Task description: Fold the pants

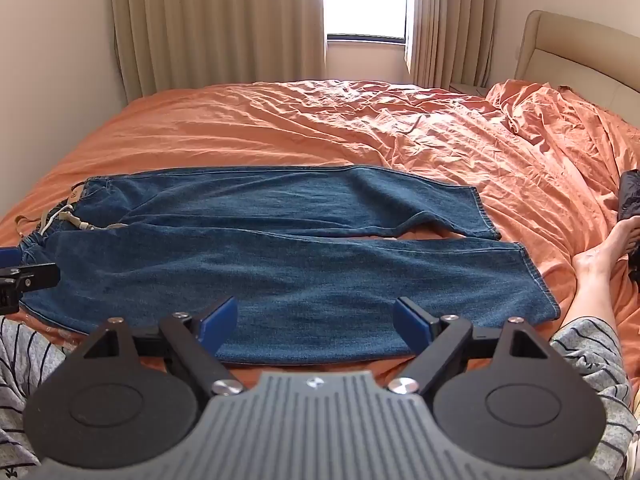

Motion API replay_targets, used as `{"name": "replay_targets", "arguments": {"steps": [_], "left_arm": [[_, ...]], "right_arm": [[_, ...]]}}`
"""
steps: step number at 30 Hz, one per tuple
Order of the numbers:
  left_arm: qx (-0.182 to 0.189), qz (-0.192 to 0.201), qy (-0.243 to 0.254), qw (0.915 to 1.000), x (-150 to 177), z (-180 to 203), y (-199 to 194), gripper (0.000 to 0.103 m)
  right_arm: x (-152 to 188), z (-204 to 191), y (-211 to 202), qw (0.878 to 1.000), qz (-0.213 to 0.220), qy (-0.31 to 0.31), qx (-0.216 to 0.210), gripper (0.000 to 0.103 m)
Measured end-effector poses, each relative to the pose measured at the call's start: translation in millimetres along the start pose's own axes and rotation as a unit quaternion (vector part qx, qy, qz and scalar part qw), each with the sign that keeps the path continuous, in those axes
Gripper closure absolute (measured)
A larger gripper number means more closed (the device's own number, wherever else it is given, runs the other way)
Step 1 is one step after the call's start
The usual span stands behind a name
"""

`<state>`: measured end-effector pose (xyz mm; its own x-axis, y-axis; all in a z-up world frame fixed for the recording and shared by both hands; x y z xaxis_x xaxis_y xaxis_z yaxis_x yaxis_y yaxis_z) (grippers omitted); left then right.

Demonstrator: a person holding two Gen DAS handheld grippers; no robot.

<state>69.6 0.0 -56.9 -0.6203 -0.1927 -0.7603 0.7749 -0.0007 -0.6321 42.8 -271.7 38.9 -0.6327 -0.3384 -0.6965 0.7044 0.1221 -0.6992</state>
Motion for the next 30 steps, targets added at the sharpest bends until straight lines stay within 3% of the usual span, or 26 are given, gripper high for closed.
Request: {"name": "replay_targets", "arguments": {"steps": [16,30], "left_arm": [[-0.010,-0.002,-0.003,0.9999,17,-1,-5,0.012],[-0.010,-0.021,0.003,0.9997,12,-2,-2,0.012]], "right_arm": [[1,-2,-3,1.000,-0.003,-0.005,-0.006,0.021],[1,-5,-7,0.999,-0.010,-0.010,-0.029,0.021]]}}
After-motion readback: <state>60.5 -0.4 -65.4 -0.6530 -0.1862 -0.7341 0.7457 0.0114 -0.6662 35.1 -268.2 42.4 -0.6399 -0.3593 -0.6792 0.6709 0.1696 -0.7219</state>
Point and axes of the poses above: each gripper's, at about its wrist camera, not at the fingertips, and y roughly the way its jaws point, z to its right, x to its underside, the point moved 9 cm from there along y, roughly the way its jaws point, and after that the axes turned 13 degrees about -y, right-handed, at the moved point
